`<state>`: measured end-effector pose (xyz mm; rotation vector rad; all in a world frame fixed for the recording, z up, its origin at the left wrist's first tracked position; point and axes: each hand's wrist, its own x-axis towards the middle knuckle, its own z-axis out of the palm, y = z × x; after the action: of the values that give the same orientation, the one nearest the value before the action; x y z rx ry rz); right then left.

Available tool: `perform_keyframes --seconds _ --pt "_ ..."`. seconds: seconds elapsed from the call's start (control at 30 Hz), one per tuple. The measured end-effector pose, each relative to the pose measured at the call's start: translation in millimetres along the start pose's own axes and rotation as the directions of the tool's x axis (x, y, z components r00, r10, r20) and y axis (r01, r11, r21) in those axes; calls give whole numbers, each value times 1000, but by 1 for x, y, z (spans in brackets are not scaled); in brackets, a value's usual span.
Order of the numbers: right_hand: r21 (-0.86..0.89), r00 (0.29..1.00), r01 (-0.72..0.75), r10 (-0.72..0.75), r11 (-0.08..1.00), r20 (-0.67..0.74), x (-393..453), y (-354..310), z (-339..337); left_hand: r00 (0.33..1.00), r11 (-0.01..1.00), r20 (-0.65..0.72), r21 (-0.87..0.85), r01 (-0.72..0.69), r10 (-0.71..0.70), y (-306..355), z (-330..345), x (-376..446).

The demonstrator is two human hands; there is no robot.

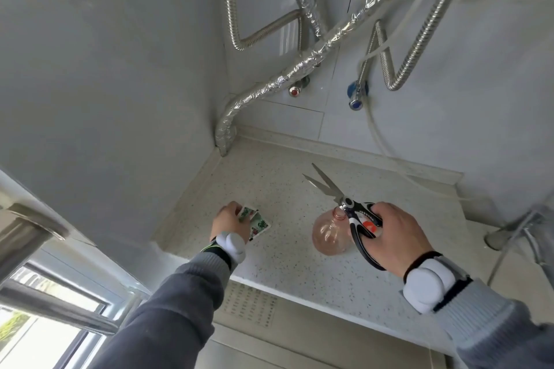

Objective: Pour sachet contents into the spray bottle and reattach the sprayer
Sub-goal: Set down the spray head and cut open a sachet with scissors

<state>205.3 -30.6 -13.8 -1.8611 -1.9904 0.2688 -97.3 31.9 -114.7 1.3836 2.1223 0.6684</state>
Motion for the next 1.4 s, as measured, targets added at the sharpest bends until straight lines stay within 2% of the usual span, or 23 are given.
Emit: perform_keyframes --seconds 0.13,0.2,0.27,0.33,0.4,0.5,0.77,1.0,1.1,1.23,1.4 --pt "45 1000 -1 1 999 -5 -4 3 -4 1000 933 19 -361 6 1 14 -14 -11" --pt "58 1000 -6 6 998 -13 -7 5 -6 996 815 87 -577 51 -1 26 -21 -20" --pt "62 1000 -13 14 998 -20 -9 6 -9 982 647 188 -751 133 17 40 -27 -29" --pt "76 999 -11 14 997 -37 -11 8 -14 965 542 250 -823 169 78 57 -32 -37" --pt "86 999 -6 10 996 -46 -15 9 -21 949 504 281 -846 174 143 75 -35 -46" --pt "99 999 -1 6 995 -50 -20 7 -33 930 506 287 -852 138 229 103 -40 -57" --pt "250 995 -94 87 964 40 -41 20 -56 860 651 269 -754 -93 434 144 -29 -80" --pt "244 988 -125 99 962 117 -47 28 -54 852 693 249 -701 -170 460 152 -15 -93" --pt "251 986 -128 96 959 137 -47 27 -54 838 729 236 -639 -247 492 157 -15 -95" --pt "257 982 -134 94 957 161 -47 25 -55 822 714 216 -637 -290 527 163 -17 -96" --pt "247 974 -172 127 954 187 -48 25 -56 817 665 234 -712 -225 527 163 -19 -97"
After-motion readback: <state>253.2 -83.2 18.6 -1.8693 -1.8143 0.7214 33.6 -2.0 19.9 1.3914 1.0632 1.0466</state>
